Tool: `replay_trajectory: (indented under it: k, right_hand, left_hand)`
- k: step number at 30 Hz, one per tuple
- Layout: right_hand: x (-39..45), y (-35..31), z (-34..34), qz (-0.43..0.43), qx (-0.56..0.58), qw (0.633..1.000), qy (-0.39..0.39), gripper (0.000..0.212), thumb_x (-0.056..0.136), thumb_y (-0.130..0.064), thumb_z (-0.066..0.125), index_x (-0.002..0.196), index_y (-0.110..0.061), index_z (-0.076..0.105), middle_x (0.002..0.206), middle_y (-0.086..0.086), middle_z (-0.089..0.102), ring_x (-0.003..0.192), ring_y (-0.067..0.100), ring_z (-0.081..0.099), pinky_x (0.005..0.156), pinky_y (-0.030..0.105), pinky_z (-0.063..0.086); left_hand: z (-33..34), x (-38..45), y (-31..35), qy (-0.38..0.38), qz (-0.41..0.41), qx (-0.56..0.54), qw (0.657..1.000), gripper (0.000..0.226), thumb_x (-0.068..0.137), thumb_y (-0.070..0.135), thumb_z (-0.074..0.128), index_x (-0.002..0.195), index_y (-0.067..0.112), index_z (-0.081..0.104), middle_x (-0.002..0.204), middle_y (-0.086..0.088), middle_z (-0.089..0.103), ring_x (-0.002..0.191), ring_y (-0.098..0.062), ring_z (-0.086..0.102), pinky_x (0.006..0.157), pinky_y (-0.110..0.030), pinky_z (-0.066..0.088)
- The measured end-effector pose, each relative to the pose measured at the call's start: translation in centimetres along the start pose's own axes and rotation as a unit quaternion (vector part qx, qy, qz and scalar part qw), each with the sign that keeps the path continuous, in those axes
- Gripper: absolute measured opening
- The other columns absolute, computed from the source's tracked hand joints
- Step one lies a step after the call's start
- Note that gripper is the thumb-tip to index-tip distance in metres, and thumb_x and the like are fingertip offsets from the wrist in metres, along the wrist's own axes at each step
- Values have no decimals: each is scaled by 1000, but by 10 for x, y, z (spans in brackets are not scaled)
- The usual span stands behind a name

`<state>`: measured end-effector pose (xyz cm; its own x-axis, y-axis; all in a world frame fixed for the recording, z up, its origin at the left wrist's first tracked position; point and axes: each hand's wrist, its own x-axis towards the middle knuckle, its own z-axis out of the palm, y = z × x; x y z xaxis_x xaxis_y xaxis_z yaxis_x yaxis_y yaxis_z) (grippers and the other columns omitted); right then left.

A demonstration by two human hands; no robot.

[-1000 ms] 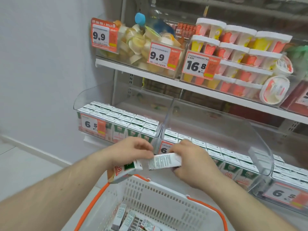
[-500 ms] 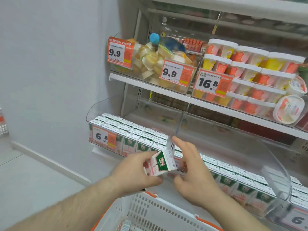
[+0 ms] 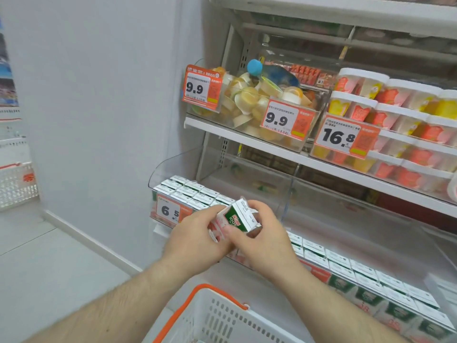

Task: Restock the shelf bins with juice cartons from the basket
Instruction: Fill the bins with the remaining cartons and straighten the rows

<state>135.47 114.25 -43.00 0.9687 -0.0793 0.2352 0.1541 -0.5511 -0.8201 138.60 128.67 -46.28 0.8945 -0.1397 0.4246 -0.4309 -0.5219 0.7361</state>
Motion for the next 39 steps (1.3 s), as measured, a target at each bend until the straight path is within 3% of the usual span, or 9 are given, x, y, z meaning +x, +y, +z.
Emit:
replay_trajectory:
  k: [2, 5, 7, 9, 15, 20, 26, 29, 39]
  right_hand:
    - [19, -10, 6, -42, -10, 999, 6, 26, 79, -31, 77, 101, -37, 65, 87, -19, 69, 78, -6, 63, 68, 15, 49]
    - [54, -24, 14, -75, -13, 997, 20, 23, 81, -19, 75, 91, -38, 67, 78, -23, 68, 74, -5, 62, 65, 13, 44]
    - [82, -30, 20, -81, -23, 996, 25, 22, 82, -21, 75, 95, -38, 67, 81, -22, 68, 75, -5, 61, 64, 10, 43]
    - [114, -33, 27, -85, -35, 996, 19, 25, 82, -24, 77, 98, -40, 66, 83, -25, 67, 76, -11, 60, 61, 3, 39]
    - [203, -16, 69, -53, -106, 993, -10, 25, 83, -21, 76, 107, -27, 70, 81, -14, 60, 78, 7, 57, 68, 14, 35]
    - [253, 9, 109, 29, -181, 979, -94, 21, 76, -29, 84, 82, -21, 66, 77, -6, 64, 71, 12, 59, 69, 25, 45]
    - [272, 19, 135, 119, -114, 970, -178, 17, 83, -5, 61, 97, -5, 72, 78, 9, 66, 66, 25, 62, 60, 31, 49]
    - [274, 13, 134, 184, -63, 964, -181, 7, 78, -7, 58, 84, -5, 63, 76, 9, 57, 65, 23, 52, 61, 28, 40]
    - [283, 20, 131, 273, 19, 936, -223, 31, 95, -14, 52, 120, 2, 61, 95, 14, 67, 73, 27, 63, 66, 33, 52]
  left_hand:
    - [-7, 7, -4, 13, -10, -3, 1000, 52, 66, 59, 63, 117, 51, 57, 103, 26, 66, 96, 2, 61, 80, -31, 55]
    - [-24, 24, -22, 69, -73, -30, 995, 51, 72, 49, 77, 120, 44, 58, 113, 28, 60, 97, 9, 56, 84, -17, 47]
    - [-37, 36, -41, 103, -144, -54, 983, 30, 79, 38, 75, 105, 39, 60, 107, 25, 62, 85, 10, 59, 62, -5, 42]
    - [-45, 46, -65, 130, -203, -65, 968, 7, 84, 27, 69, 85, 32, 64, 88, 19, 68, 71, 1, 62, 41, -10, 40]
    - [-34, 67, -109, 155, -313, -115, 930, 27, 78, 36, 68, 60, 19, 58, 57, 8, 65, 56, -18, 58, 60, -29, 48]
    - [-16, 71, -107, 125, -342, -108, 925, 55, 72, 56, 67, 51, 18, 34, 41, 8, 36, 45, -19, 38, 53, -26, 36]
    - [-9, 74, -101, 141, -353, -155, 912, 52, 74, 36, 66, 49, 19, 24, 39, 11, 24, 39, -14, 25, 51, -25, 29]
    - [-7, 75, -100, 147, -346, -167, 912, 51, 76, 36, 66, 50, 20, 24, 37, 12, 25, 36, -11, 25, 50, -24, 29]
    - [-8, 76, -105, 123, -347, -200, 908, 48, 79, 42, 66, 54, 20, 31, 43, 2, 46, 39, -9, 39, 51, -24, 36]
